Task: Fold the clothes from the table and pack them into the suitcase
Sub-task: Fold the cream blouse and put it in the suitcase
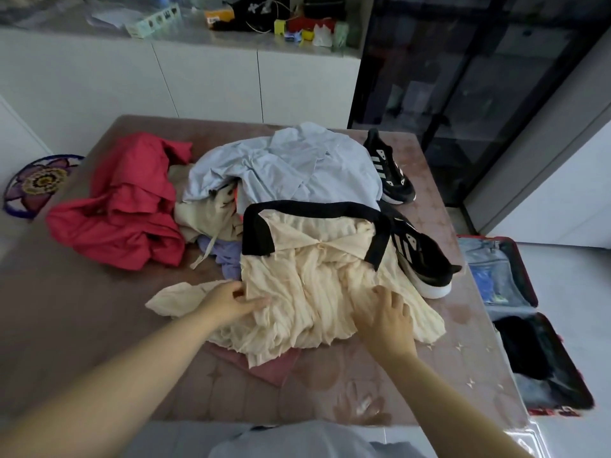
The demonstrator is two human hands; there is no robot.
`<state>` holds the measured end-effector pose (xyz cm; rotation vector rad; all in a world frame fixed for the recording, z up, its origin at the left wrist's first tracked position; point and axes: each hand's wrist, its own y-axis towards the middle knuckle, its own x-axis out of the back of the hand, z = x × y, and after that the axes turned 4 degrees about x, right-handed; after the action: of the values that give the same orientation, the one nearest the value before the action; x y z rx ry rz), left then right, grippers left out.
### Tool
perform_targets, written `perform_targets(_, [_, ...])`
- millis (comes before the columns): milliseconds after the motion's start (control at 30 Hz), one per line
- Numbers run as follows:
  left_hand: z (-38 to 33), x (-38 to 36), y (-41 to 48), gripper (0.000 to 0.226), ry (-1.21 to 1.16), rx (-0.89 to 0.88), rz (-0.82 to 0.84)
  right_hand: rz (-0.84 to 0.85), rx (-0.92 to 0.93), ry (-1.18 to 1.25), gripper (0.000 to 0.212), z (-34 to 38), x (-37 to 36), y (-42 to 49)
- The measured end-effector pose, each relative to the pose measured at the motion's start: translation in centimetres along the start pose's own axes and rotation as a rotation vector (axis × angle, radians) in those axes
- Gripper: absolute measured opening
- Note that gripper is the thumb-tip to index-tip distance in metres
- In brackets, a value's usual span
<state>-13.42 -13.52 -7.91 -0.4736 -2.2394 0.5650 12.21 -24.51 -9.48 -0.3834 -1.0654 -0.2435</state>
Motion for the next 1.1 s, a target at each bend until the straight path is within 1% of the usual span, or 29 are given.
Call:
perform_targets(67, [-0.1, -0.8, 0.1, 0.036, 0.064, -0.088, -0.123, 0.020, -0.033, -0.055, 0.072, -0.4, -0.2, 0.5])
perform_targets(100, [-0.3, -0.7, 0.4, 0.035, 0.075, -0.116, -0.196, 0.020, -0.011, -0.129, 0.070, -0.6, -0.2, 0.8])
perform_targets(167, [-1.1, 0.4, 0.9, 0.024, 0.017, -0.126, -0.306, 0.017, 0.040, -0.244, 0.057, -1.2, 0.0, 1.5])
perform_targets(200, [-1.5, 1.4, 1.2, 0.018, -0.030, -0.130, -0.344, 0.019, 0.031, -0.214, 0.049, -1.6, 0.4, 1.9])
perform_targets(233, [-2.0, 2.6, 1.3, 0.017, -0.075, -0.125, -0.375, 0.019, 0.001, -0.126, 0.043, -1.9, 1.0, 2.3])
perform_targets(300, [-2.6, 5.6, 1.4, 0.021, -0.125, -0.134, -0.433, -0.016, -0.068, 0.053, 0.031, -2.6, 2.8, 2.6])
perform_targets(333, [-2.6, 7.3, 1.5, 0.021, -0.112, -0.150, -0.473, -0.064, -0.087, 0.118, 0.029, -3.0, 4.0, 2.7])
perform_targets(400, [-2.6, 10.9, 1.5, 0.017, 0.019, -0.178, -0.556, -0.215, -0.081, 0.200, 0.026, -3.6, 6.9, 3.0])
perform_targets(500, [-3.5, 15.2, 1.6, 0.024, 0.136, -0.214, -0.575, -0.439, -0.094, 0.318, 0.016, -3.0, 10.2, 3.7])
perform_targets(533, [-4.0, 16.1, 1.9, 0.026, 0.141, -0.227, -0.591, -0.473, -0.108, 0.376, 0.017, -2.4, 10.6, 4.1])
perform_targets(600, [-5.4, 17.1, 3.0, 0.021, 0.081, -0.270, -0.639, -0.452, -0.109, 0.455, 0.028, -0.9, 10.3, 4.6])
perform_targets(633, [-5.9, 17.2, 3.7, 0.023, 0.012, -0.293, -0.615, -0.411, -0.088, 0.455, 0.036, -0.1, 9.8, 4.6])
perform_targets(700, [-6.4, 16.3, 4.6, 0.047, -0.077, -0.305, -0.489, -0.338, 0.029, 0.391, 0.048, 1.0, 7.7, 4.2])
perform_targets(733, [-6.1, 15.4, 4.7, 0.058, -0.010, -0.314, -0.451, -0.317, 0.109, 0.332, 0.049, 1.3, 6.6, 3.6])
perform_targets(767, [-5.6, 14.2, 4.5, 0.063, 0.112, -0.356, -0.451, -0.306, 0.185, 0.267, 0.046, 1.6, 5.3, 3.0])
perform_targets(800, [-4.9, 12.8, 4.0, 0.059, 0.206, -0.445, -0.471, -0.294, 0.247, 0.214, 0.042, 1.7, 4.0, 2.1])
perform_targets(833, [-4.0, 11.3, 3.3, 0.050, 0.248, -0.577, -0.483, -0.269, 0.297, 0.173, 0.037, 1.8, 2.8, 1.1])
perform_targets(867, [-3.0, 9.7, 2.1, 0.037, 0.243, -0.708, -0.461, -0.228, 0.358, 0.135, 0.034, 1.7, 1.5, 0.2])
perform_targets(900, [-1.9, 8.1, 1.0, 0.024, 0.234, -0.805, -0.394, -0.179, 0.425, 0.095, 0.032, 1.5, 0.3, -0.6])
perform_targets(933, [-0.5, 6.7, 0.1, 0.022, 0.270, -0.865, -0.332, -0.111, 0.465, 0.052, 0.032, 1.2, -0.7, -1.3])
perform_targets(967, [1.0, 5.3, -0.5, 0.034, 0.350, -0.895, -0.282, -0.035, 0.465, 0.016, 0.035, 1.0, -1.6, -1.7])
perform_targets(1000, [2.6, 4.1, -0.8, 0.047, 0.490, -0.893, -0.231, 0.036, 0.433, -0.016, 0.041, 0.9, -2.3, -1.9])
perform_targets(1033, [4.3, 3.1, -0.7, 0.056, 0.602, -0.882, -0.226, 0.083, 0.386, -0.035, 0.047, 0.8, -3.0, -1.9])
perform_targets(1067, [6.0, 2.6, -0.5, 0.061, 0.689, -0.819, -0.198, 0.094, 0.336, -0.059, 0.051, 0.9, -3.3, -1.8])
perform_targets(1100, [7.3, 2.3, -0.1, 0.065, 0.749, -0.777, -0.210, 0.092, 0.293, -0.086, 0.052, 1.1, -3.6, -1.4])
